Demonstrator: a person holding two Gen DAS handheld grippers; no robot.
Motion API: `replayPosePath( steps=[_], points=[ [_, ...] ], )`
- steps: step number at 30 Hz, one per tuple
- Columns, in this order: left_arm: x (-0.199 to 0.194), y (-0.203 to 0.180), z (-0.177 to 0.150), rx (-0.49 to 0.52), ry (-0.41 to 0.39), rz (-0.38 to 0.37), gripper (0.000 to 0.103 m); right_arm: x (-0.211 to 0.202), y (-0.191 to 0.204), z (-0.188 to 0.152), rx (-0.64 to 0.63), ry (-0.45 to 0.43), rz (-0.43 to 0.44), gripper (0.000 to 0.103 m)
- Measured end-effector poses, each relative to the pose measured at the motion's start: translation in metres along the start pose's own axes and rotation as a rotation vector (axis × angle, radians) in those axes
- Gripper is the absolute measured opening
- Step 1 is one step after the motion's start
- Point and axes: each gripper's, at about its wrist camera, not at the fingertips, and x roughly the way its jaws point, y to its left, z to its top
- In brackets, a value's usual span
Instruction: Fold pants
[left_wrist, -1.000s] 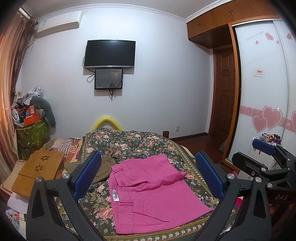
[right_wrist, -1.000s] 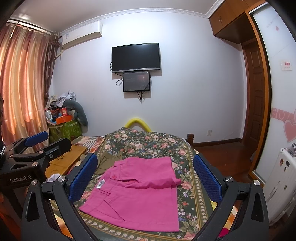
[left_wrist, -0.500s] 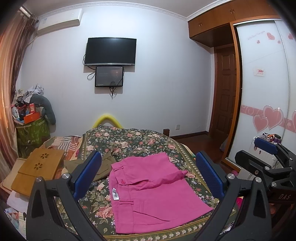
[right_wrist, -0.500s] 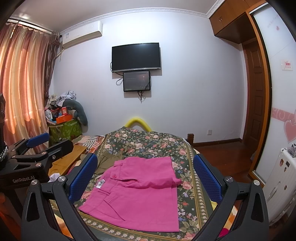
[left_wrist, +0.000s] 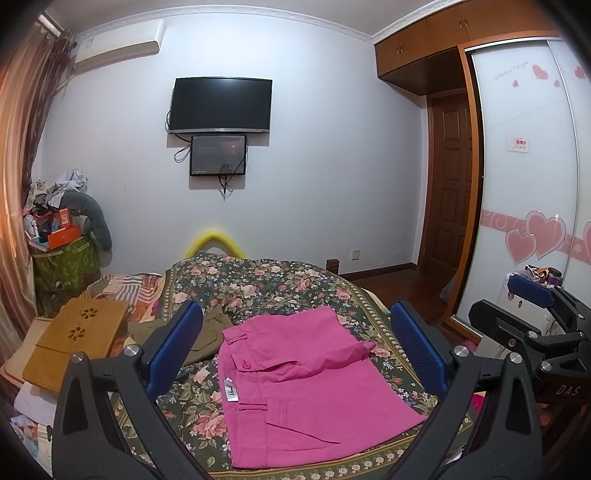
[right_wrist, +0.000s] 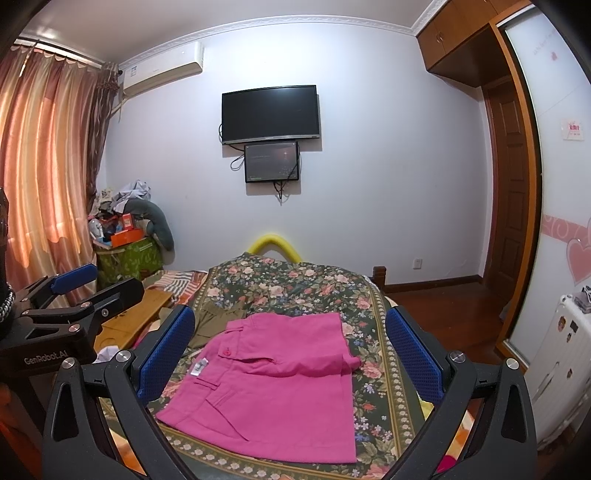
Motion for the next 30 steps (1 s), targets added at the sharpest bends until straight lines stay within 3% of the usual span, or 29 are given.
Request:
replayPosePath(
  steps=[16, 21, 30],
  points=[
    [0.031, 0.003, -0.007, 0.021, 0.059, 0.013, 0.103, 0.019, -0.010, -0.001, 0.007, 0.038, -0.023, 0.103],
    [0.071, 0.012, -0.017, 0.030, 0.164, 0.007, 0.103, 0.053, -0.026, -0.013, -0.011, 0.118, -0.041, 0.103],
    [0.174, 0.051, -0.060, 0.032, 0.411, 0.083, 0.103, 0.121, -0.062, -0.051, -0.021, 0.325, -0.083, 0.103]
  ],
)
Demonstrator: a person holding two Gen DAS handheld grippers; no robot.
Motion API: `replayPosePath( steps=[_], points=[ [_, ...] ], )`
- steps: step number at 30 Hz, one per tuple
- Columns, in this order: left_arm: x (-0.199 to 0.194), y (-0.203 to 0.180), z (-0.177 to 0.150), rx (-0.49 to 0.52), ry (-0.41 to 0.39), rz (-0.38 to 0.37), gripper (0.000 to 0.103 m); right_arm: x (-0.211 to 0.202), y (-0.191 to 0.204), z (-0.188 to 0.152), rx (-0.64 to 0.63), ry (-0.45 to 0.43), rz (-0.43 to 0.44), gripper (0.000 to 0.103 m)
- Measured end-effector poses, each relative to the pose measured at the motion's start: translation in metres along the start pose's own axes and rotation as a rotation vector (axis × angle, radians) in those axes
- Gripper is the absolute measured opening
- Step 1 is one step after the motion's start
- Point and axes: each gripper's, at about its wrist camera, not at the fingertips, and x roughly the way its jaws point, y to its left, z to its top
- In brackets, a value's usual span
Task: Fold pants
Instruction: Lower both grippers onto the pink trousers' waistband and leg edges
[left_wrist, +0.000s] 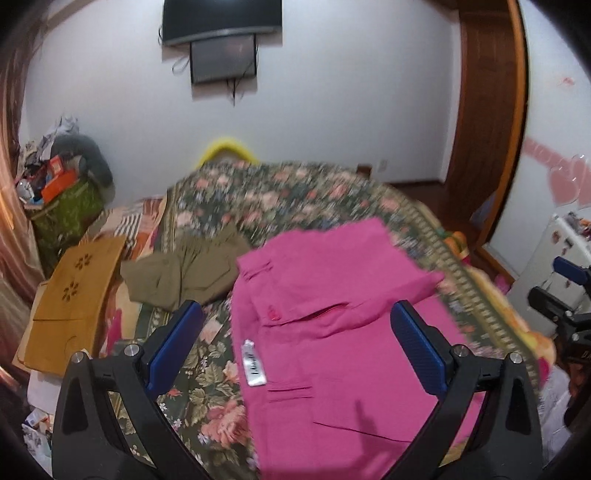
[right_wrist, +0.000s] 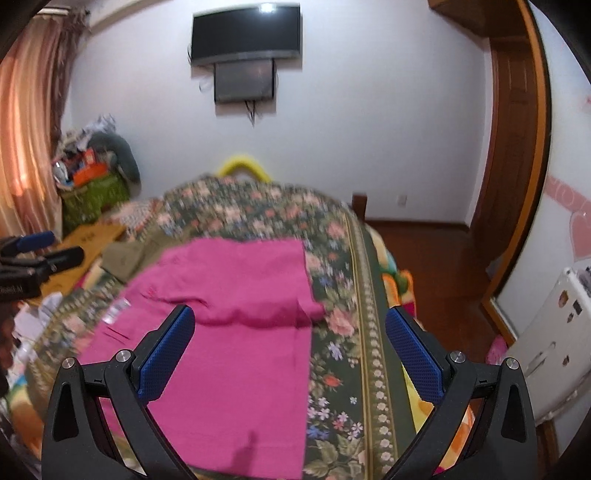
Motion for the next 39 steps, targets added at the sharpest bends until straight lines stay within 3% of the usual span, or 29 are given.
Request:
replayPosePath(
  steps=[4, 6, 7, 9, 11, 13, 16, 20, 21, 23, 28, 29, 34, 39],
  points=[
    [0.048, 0.015, -0.007, 0.007, 0.106, 0.034, 0.102, 0.043, -0.017, -0.014, 0.008, 0.113, 0.003, 0.103],
    [0.069, 0.025, -0.013, 0.002, 0.159, 0.042, 0.097, 0.063, -0.023, -0.019, 0.006, 0.160, 0.010, 0.102],
    [0.078, 0.027, -0.014, 0.004, 0.187, 0.043, 0.089, 0.073, -0.025, -0.022, 0.006, 0.185, 0.015, 0.102],
    [0.094, 0.034, -0.019, 0.003, 0.240, 0.032, 0.081, 0.095, -0.029, -0.026, 0.008, 0.228, 0.038, 0.093],
    [0.109, 0.040, -0.025, -0.019, 0.301, 0.002, 0.072, 0.115, -0.031, -0.031, 0.010, 0.279, 0.074, 0.076],
    [0.120, 0.044, -0.030, -0.024, 0.342, -0.015, 0.063, 0.130, -0.031, -0.032, 0.014, 0.314, 0.098, 0.075],
    [0.134, 0.045, -0.037, -0.025, 0.395, -0.057, 0.046, 0.147, -0.030, -0.032, 0.003, 0.335, 0.134, 0.062],
    [0.152, 0.041, -0.043, -0.020, 0.438, -0.097, 0.032, 0.168, -0.027, -0.031, -0.002, 0.364, 0.189, 0.050],
    [0.154, 0.039, -0.044, -0.018, 0.444, -0.107, 0.030, 0.174, -0.027, -0.030, 0.001, 0.370, 0.198, 0.047],
    [0.160, 0.038, -0.045, -0.016, 0.450, -0.119, 0.029, 0.184, -0.027, -0.030, 0.003, 0.392, 0.211, 0.030],
    [0.170, 0.041, -0.044, 0.023, 0.425, -0.086, 0.028, 0.199, -0.027, -0.028, 0.010, 0.399, 0.247, 0.019],
    [0.171, 0.042, -0.044, 0.033, 0.418, -0.080, 0.028, 0.198, -0.025, -0.031, -0.012, 0.398, 0.231, 0.009],
    [0.175, 0.040, -0.043, 0.059, 0.412, -0.059, 0.028, 0.197, -0.030, -0.032, -0.008, 0.420, 0.205, 0.009],
    [0.166, 0.049, -0.036, 0.015, 0.437, -0.090, 0.028, 0.182, -0.038, -0.025, -0.022, 0.447, 0.176, 0.010]
  ],
)
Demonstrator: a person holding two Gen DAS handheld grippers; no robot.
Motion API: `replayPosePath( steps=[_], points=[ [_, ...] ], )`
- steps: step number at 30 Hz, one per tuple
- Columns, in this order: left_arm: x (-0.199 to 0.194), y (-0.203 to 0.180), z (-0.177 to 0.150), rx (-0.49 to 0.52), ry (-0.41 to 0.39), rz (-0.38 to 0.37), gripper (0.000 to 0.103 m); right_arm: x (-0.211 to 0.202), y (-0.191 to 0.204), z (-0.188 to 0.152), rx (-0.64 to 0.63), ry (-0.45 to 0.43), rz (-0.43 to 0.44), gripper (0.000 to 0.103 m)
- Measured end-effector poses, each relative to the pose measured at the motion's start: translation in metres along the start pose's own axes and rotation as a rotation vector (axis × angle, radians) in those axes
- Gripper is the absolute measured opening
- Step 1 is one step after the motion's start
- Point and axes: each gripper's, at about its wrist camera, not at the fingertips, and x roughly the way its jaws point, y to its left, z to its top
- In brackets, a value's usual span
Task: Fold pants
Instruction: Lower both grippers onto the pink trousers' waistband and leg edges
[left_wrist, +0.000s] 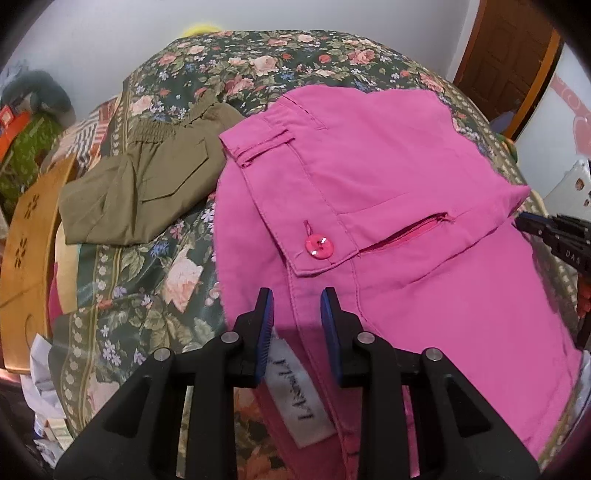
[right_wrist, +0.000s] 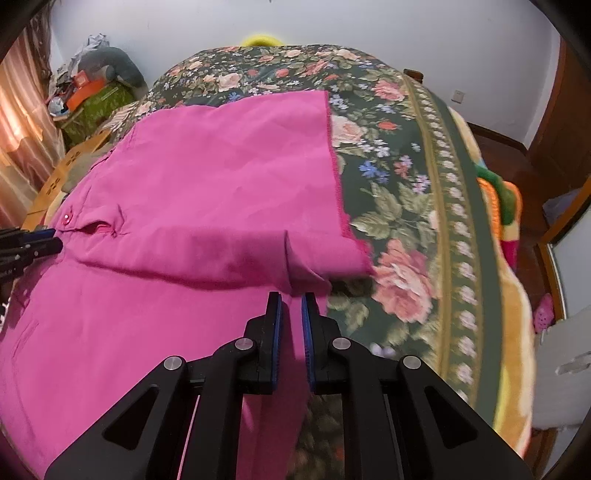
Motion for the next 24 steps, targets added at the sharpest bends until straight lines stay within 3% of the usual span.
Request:
replayPosePath(
  steps=[3, 8, 12, 16, 22, 24],
  points=[
    [-0.015, 0.007, 0.005, -0.012, -0.035, -0.006, 0.028, -0.018, -0.005, -0.002, 0.003, -0.010, -0.010, 0.012],
    [-0.022, 0.014, 0.024, -0.035, -0.063, -0.027, 0.031, -0.046, -0.009, 0.011, 0.009, -0.101, -0.010, 0.049],
    [0.001, 0.021, 0.039, -0.071, -0.021, -0.059, 0.036, -0.041, -0.010, 0.029, 0.019, -0.136, -0.017, 0.050],
    [0.031, 0.024, 0.044, -0.118, 0.047, -0.106, 0.036, -0.009, -0.014, 0.042, 0.064, -0.074, 0.016, 0.050],
    [0.037, 0.019, 0.047, -0.096, 0.011, -0.100, 0.036, 0.028, -0.015, 0.040, 0.075, -0.006, 0.063, 0.050],
    [0.040, 0.018, 0.050, -0.082, -0.002, -0.077, 0.036, 0.038, -0.016, 0.037, 0.088, 0.007, 0.069, 0.045]
  ],
)
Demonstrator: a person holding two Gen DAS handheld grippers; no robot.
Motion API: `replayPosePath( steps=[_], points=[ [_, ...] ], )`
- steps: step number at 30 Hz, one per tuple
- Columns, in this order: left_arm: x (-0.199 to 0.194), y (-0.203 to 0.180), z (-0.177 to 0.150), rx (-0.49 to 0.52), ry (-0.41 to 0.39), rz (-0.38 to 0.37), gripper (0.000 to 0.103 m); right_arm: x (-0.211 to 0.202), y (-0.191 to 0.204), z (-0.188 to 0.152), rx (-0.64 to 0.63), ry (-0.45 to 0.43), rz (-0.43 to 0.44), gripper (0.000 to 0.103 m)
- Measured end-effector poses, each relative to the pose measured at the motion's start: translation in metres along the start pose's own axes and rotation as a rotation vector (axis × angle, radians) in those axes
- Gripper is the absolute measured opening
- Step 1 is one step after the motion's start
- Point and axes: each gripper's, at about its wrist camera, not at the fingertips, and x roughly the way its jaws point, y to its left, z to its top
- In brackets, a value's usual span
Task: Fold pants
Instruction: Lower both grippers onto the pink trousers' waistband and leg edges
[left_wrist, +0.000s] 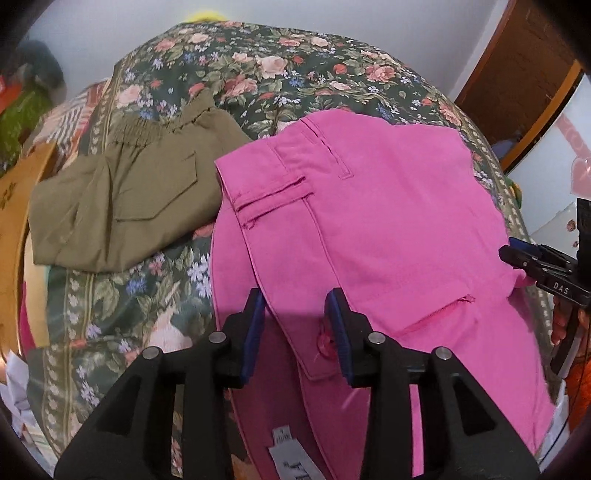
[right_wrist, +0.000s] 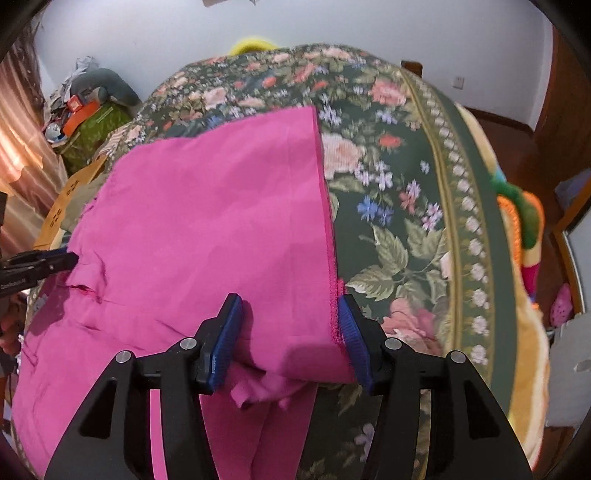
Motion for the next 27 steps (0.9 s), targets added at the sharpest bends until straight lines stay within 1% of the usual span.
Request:
replayPosePath(
  steps=[1, 2, 3, 5, 6, 8, 10, 12, 14, 15, 16, 17, 18, 20, 21, 22, 25, 26, 27],
  points=[
    [0.001, 0.000, 0.001, 0.004, -0.008, 0.013, 0.036, 0.003, -0.002, -0.001, 0.010, -0.003, 0.001, 0.036],
    [0.002, -0.001, 0.002, 0.010, -0.019, 0.039, 0.035, 0.004, -0.003, -0.001, 0.009, -0.028, -0.008, 0.015],
    [0.003, 0.000, 0.002, 0.014, -0.025, 0.058, 0.034, 0.004, -0.002, 0.002, -0.004, -0.044, -0.018, 0.010],
    [0.007, 0.001, 0.003, 0.022, -0.042, 0.109, 0.032, 0.003, -0.001, 0.006, -0.018, -0.060, -0.020, 0.009],
    [0.009, 0.003, 0.003, 0.022, -0.046, 0.127, 0.033, 0.004, 0.001, 0.007, -0.036, -0.067, -0.033, 0.009],
    [0.013, 0.008, 0.004, 0.017, -0.044, 0.120, 0.033, 0.009, 0.009, 0.012, -0.109, -0.063, -0.080, 0.009],
    [0.010, 0.009, 0.005, 0.018, -0.038, 0.123, 0.032, 0.007, 0.010, 0.014, -0.132, -0.052, -0.089, 0.010],
    [0.000, 0.005, 0.004, 0.046, -0.043, 0.155, 0.032, -0.004, 0.007, 0.016, -0.117, -0.049, -0.084, 0.015],
    [-0.012, 0.003, 0.002, 0.066, -0.062, 0.168, 0.032, -0.025, 0.002, 0.015, -0.090, -0.082, -0.069, 0.028],
    [-0.019, 0.001, 0.000, 0.072, -0.072, 0.163, 0.032, -0.038, 0.000, 0.013, -0.080, -0.108, -0.052, 0.033],
    [-0.025, -0.001, -0.002, 0.077, -0.081, 0.155, 0.032, -0.046, -0.001, 0.011, -0.077, -0.124, -0.037, 0.043],
    [-0.032, -0.004, -0.005, 0.085, -0.091, 0.145, 0.032, -0.057, 0.000, 0.008, -0.078, -0.143, -0.009, 0.051],
    [-0.036, -0.008, -0.008, 0.092, -0.096, 0.137, 0.032, -0.064, 0.001, 0.006, -0.083, -0.151, 0.013, 0.052],
    [-0.040, -0.016, -0.015, 0.111, -0.102, 0.123, 0.032, -0.069, 0.009, -0.001, -0.116, -0.134, 0.060, 0.052],
    [-0.041, -0.020, -0.019, 0.125, -0.103, 0.116, 0.032, -0.068, 0.013, -0.004, -0.132, -0.128, 0.069, 0.052],
    [-0.041, -0.025, -0.022, 0.139, -0.101, 0.112, 0.033, -0.066, 0.016, -0.008, -0.151, -0.125, 0.064, 0.052],
    [-0.031, -0.035, -0.026, 0.167, -0.082, 0.126, 0.033, -0.048, 0.026, -0.015, -0.212, -0.103, 0.014, 0.052],
    [-0.026, -0.036, -0.026, 0.170, -0.071, 0.132, 0.033, -0.041, 0.027, -0.017, -0.221, -0.094, 0.002, 0.047],
    [-0.023, -0.038, -0.026, 0.168, -0.064, 0.135, 0.032, -0.035, 0.026, -0.018, -0.216, -0.088, -0.004, 0.039]
  ],
)
